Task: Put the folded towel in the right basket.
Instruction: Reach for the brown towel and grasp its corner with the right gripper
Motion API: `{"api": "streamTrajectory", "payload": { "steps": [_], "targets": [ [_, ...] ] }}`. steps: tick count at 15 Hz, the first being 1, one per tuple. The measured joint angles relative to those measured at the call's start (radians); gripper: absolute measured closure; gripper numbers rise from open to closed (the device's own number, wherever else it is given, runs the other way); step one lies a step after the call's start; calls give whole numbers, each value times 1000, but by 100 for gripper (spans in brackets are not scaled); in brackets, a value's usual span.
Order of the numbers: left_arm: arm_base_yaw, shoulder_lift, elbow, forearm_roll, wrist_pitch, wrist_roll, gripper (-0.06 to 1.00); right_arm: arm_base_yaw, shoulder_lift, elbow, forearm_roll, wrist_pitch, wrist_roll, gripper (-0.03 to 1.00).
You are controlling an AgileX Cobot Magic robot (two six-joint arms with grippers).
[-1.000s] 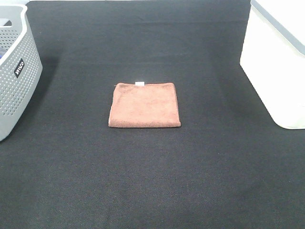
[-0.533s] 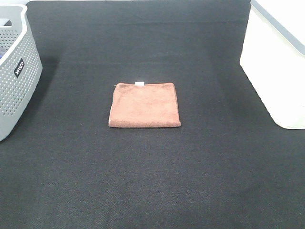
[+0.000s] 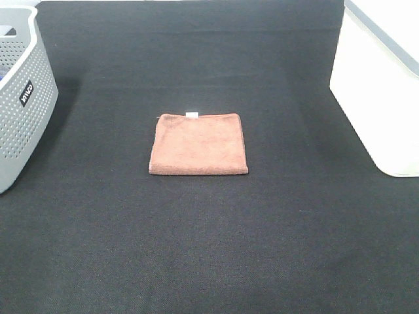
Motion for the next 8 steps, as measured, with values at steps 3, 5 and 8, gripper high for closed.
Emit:
{"api": "streamTrajectory", "payload": {
  "steps": [3,5,8],
  "targets": [
    [0,0,0,0,0,0,6,0,0,0,0,0,0,26],
    [0,0,0,0,0,0,6,0,0,0,0,0,0,26],
    [0,0,0,0,0,0,6,0,0,0,0,0,0,26]
  ]
}}
